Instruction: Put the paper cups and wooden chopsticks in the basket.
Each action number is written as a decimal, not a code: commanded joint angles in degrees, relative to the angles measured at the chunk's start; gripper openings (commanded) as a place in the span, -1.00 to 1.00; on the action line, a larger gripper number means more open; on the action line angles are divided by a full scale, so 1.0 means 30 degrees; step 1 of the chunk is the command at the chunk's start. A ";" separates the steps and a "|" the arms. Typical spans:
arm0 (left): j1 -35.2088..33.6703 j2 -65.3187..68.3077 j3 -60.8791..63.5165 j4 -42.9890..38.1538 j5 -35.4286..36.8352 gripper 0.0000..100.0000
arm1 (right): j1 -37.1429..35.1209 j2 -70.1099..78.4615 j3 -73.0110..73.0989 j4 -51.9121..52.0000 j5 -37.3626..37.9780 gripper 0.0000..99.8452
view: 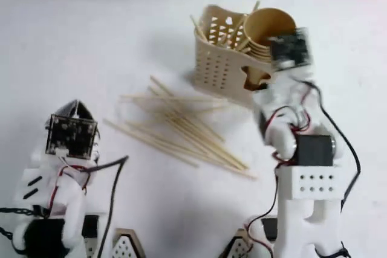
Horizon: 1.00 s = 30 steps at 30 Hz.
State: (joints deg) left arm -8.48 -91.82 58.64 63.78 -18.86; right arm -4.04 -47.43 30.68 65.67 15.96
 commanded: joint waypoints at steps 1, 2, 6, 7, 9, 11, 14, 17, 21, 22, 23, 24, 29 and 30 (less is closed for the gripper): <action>-0.1773 -0.1070 0.2198 -0.0586 0.0176 -0.94 | -0.4088 -0.0308 -0.1582 0.2095 0.2051 -0.88; -0.2095 -0.1275 0.2872 -0.0733 0.0176 -0.94 | -0.5172 -0.0278 -0.1524 0.2359 0.2432 -0.88; -0.3619 -0.2095 0.6095 -0.2256 0.0205 -0.94 | -0.9538 0.1275 -0.1407 0.3209 0.3018 -0.88; -0.3941 -0.2300 0.6886 -0.2696 0.0205 -0.94 | -1.0447 0.1978 -0.1377 0.3238 0.3048 -0.88; -0.4557 -0.2769 0.8117 -0.3282 0.0205 -0.94 | -1.1795 0.3707 -0.1377 0.3150 0.3048 -0.88; -0.5143 -0.3209 0.8703 -0.3429 0.0205 -0.94 | -1.2791 0.5670 -0.1465 0.2886 0.3077 -0.86; -0.5788 -0.3707 0.8967 -0.3282 0.0205 -0.94 | -1.3377 0.8513 -0.1465 0.1509 0.3136 -0.70; -0.5875 -0.3824 0.9319 -0.3282 0.0205 -0.94 | -1.3436 1.1062 -0.1465 0.0308 0.4513 -0.52; -0.5875 -0.3853 0.9436 -0.3282 0.0205 -0.94 | -1.3465 1.3875 -0.1465 -0.1421 0.5128 -0.51; -0.5875 -0.3853 0.9495 -0.3282 0.0205 -0.94 | -1.3465 1.4462 -0.1495 -0.1861 0.5216 -0.51; -0.5875 -0.3883 0.9495 -0.3282 0.0205 -0.94 | -1.3465 1.5018 -0.1495 -0.2212 0.5216 -0.51; -0.5875 -0.3883 0.9524 -0.3282 0.0205 -0.94 | -1.3465 1.5516 -0.1495 -0.2505 0.5245 -0.51; -0.5875 -0.3883 0.9524 -0.3282 0.0205 -0.94 | -1.3436 1.7158 -0.1817 -0.3092 0.5245 -0.51; -0.5875 -0.3883 0.9524 -0.3282 0.0205 -0.94 | -1.3407 1.7421 -0.1963 -0.3150 0.5245 -0.51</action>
State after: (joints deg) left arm -25.80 -102.81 87.65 55.25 -18.86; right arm -44.04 3.38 28.40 57.49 31.16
